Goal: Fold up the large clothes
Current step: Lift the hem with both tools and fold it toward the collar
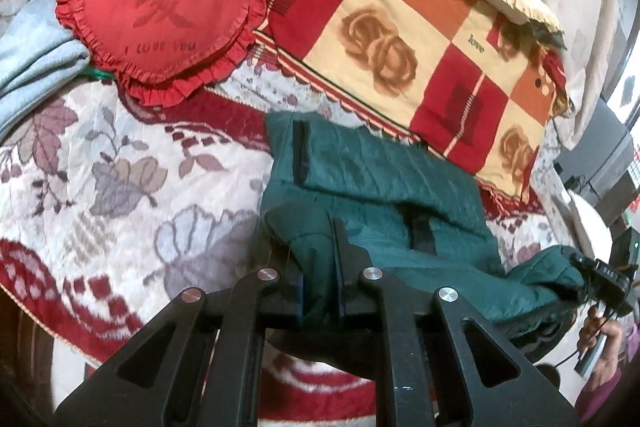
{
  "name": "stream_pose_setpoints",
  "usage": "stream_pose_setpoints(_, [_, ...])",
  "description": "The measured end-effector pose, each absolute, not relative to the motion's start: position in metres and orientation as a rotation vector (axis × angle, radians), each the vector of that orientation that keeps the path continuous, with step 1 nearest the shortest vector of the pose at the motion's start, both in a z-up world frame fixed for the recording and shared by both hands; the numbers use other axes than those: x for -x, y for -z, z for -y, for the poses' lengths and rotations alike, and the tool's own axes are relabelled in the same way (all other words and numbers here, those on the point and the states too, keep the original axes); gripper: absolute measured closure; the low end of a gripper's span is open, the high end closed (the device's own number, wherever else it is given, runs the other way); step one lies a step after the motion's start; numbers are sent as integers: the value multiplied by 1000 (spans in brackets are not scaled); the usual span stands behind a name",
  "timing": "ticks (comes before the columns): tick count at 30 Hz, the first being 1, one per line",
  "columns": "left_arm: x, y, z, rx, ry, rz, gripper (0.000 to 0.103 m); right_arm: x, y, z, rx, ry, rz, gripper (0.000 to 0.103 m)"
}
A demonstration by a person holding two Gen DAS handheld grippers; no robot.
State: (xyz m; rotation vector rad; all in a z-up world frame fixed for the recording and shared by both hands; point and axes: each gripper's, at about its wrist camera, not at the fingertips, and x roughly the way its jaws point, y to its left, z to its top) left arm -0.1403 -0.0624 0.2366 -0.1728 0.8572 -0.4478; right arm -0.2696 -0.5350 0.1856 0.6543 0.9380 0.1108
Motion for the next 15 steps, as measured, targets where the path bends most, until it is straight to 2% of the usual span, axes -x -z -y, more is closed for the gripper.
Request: stream_pose_setpoints(15, [58,-237,108,98,337,-835,93,169,-158,554,-582,-5,-987,86])
